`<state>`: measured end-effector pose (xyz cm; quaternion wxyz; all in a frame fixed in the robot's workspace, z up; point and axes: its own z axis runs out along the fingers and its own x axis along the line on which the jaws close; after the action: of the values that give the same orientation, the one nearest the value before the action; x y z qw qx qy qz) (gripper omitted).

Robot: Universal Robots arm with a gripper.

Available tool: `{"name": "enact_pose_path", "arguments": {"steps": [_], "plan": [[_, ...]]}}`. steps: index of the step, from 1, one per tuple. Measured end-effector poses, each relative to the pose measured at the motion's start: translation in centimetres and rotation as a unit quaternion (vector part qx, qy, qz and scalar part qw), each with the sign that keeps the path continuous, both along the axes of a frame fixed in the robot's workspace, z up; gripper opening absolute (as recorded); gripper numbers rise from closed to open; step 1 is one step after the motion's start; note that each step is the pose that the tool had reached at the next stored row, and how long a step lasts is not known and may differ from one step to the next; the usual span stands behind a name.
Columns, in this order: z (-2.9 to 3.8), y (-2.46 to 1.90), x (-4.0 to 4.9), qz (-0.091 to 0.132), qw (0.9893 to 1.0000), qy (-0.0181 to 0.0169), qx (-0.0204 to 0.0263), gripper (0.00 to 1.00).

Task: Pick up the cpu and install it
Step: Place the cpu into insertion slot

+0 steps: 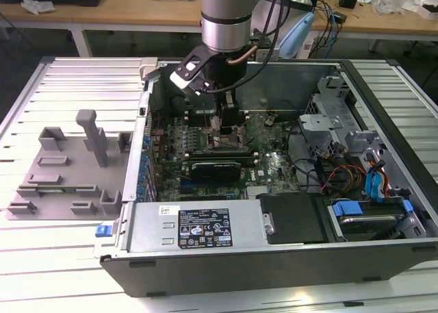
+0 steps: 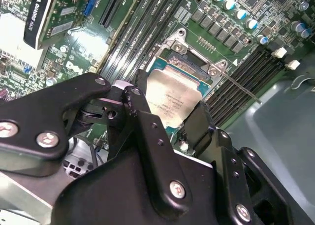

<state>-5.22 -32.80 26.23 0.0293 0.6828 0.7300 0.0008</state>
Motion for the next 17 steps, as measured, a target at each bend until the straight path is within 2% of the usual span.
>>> {"name": "enact_pose_path", "arguments": {"steps": [6,12,17], "plan": [[-0.87,0.00,0.97,-0.013,0.9999,0.0000,0.0000,0.55],[-1.08,0.06,1.05,-0.013,0.9999,0.0000,0.0000,0.55],[-1.64,0.06,1.27,-0.013,0.9999,0.0000,0.0000,0.55]]}}
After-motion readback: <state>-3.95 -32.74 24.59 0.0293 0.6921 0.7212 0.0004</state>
